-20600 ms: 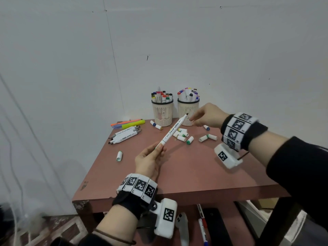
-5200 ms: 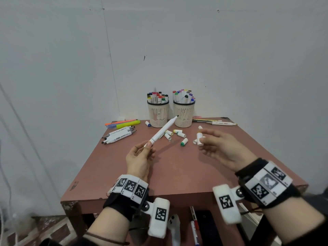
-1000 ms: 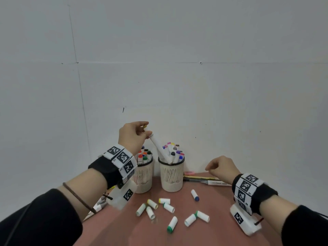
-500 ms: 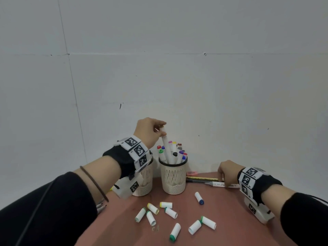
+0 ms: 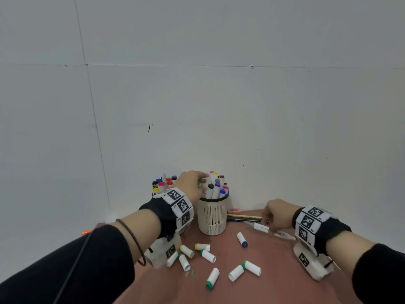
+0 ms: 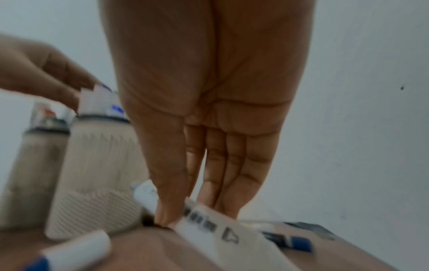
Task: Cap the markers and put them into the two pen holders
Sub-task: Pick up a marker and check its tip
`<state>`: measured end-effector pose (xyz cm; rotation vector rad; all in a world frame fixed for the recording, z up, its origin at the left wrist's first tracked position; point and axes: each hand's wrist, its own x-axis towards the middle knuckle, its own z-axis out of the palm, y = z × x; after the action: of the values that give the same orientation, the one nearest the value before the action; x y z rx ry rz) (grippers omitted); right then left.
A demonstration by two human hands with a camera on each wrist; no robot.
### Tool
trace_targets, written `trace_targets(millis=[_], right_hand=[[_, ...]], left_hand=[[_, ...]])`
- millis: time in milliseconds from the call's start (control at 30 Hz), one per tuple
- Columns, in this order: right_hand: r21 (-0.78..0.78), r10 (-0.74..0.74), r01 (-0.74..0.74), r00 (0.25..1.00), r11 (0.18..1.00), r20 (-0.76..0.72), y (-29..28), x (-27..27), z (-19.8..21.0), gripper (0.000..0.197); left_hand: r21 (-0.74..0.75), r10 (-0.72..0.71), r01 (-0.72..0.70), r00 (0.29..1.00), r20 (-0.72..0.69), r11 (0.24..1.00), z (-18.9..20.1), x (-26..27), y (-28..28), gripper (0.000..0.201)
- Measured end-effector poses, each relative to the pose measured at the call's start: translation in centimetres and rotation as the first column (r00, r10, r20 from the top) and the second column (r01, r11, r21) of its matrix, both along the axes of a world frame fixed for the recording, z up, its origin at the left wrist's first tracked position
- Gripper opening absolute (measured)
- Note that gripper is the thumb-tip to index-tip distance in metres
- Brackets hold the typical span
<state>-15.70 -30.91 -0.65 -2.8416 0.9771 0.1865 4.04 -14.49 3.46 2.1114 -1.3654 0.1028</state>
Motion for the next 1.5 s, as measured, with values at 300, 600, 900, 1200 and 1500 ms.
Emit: trace_targets(millis=[300,600,900,1200,1500], right_hand=[[0.56,-0.33,-0.081,0.735,0.825,0.593,5.9,-2.9,2.7,0.02],[0.88,-0.749,-0.372,0.483,0.293,0.454,12.1,-5.2,1.0,0.009],[0.824,-0.908,-0.565,0.366,-0.043,0.203,17.1,-7.1,-2.8,0.025],[0.713,-0.957,-0.684,0.284,-0.155,0.065,19.8,-7.5,-5.7,0.026],[0.654,-0.971,-0.741,0.234,-0.152,0.04,19.9,-7.4,-5.8,0.014]], left_hand=[[-0.084,-0.037,0.048,0.992,0.123,0.995,-1.1,-0.2,5.2,0.016],[0.44,-0.171,0.092,0.975,0.145,0.893,-4.1,0.2,6.5,0.023],[0.62,-0.12,0.005,0.982,0.143,0.785,-6.1,0.4,5.3,0.033],[0.682,-0.073,-0.082,0.978,0.195,0.727,-6.6,0.3,4.5,0.041],[0.543,-0.082,0.001,0.989,0.124,0.84,-4.5,0.2,5.4,0.029]])
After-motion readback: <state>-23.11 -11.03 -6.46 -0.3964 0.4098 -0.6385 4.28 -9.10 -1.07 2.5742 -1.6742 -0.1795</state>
